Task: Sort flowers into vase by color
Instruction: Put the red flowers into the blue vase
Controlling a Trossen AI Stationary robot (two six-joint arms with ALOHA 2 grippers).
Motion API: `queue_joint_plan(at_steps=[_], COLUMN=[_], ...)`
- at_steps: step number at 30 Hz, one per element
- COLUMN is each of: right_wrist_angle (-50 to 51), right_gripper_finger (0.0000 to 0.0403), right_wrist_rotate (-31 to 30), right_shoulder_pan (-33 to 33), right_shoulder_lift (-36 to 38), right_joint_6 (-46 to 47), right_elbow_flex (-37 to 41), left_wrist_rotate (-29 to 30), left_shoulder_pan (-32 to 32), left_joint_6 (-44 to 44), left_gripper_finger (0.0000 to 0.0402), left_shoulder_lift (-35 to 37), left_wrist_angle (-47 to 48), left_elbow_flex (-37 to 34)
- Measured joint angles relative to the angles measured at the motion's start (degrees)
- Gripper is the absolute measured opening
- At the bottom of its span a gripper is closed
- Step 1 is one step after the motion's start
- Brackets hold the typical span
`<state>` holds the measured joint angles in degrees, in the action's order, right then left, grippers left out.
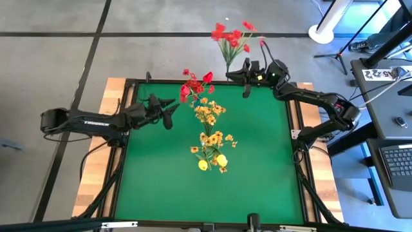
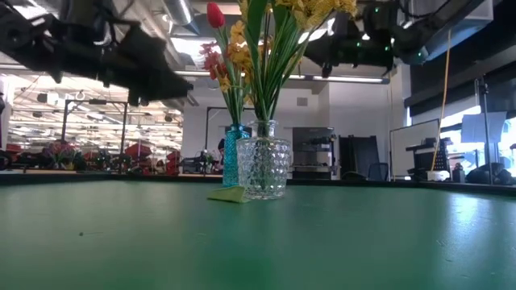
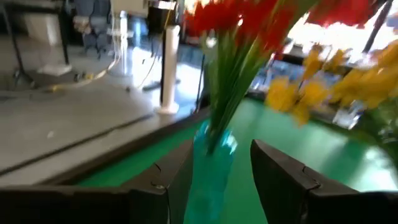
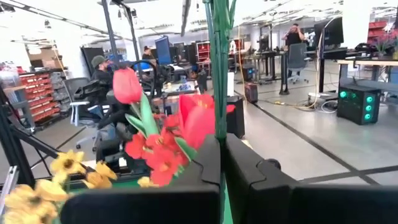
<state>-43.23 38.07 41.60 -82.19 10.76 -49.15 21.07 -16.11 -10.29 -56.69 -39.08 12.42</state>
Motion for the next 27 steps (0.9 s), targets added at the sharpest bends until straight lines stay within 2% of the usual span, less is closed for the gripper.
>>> queue_joint_plan(at_steps=[6,13,20,27], right_wrist_angle=[-5.2,-9.04,-9.8,-9.68], right_gripper_finger=[0.0,0.0,0.0,0.0], right_wrist_rotate=[-0.46,0.63,3.59,5.67], right_shoulder_pan=[0.07,0.06,0.05,0.05], right_shoulder_lift=[-5.91,-10.04,-10.0,-10.01], right_joint_6=[2.25,4.24,5.52,5.52], right_elbow_flex=[0.2,0.2,0.2,0.2], left_wrist_rotate=[-2.74,-5.56,-7.23,-8.26], left_shoulder_pan=[-2.53,-5.17,-6.97,-8.03], left_joint_6=[-1.39,-0.37,1.61,2.3], left_gripper_finger=[0.0163,0.0206,0.0249,0.0258], left_shoulder_lift=[-11.88,-25.33,-31.85,-36.47], left_wrist_angle=[-2.72,-4.69,-4.45,-3.82], left_elbow_flex=[2.7,10.07,17.42,20.25])
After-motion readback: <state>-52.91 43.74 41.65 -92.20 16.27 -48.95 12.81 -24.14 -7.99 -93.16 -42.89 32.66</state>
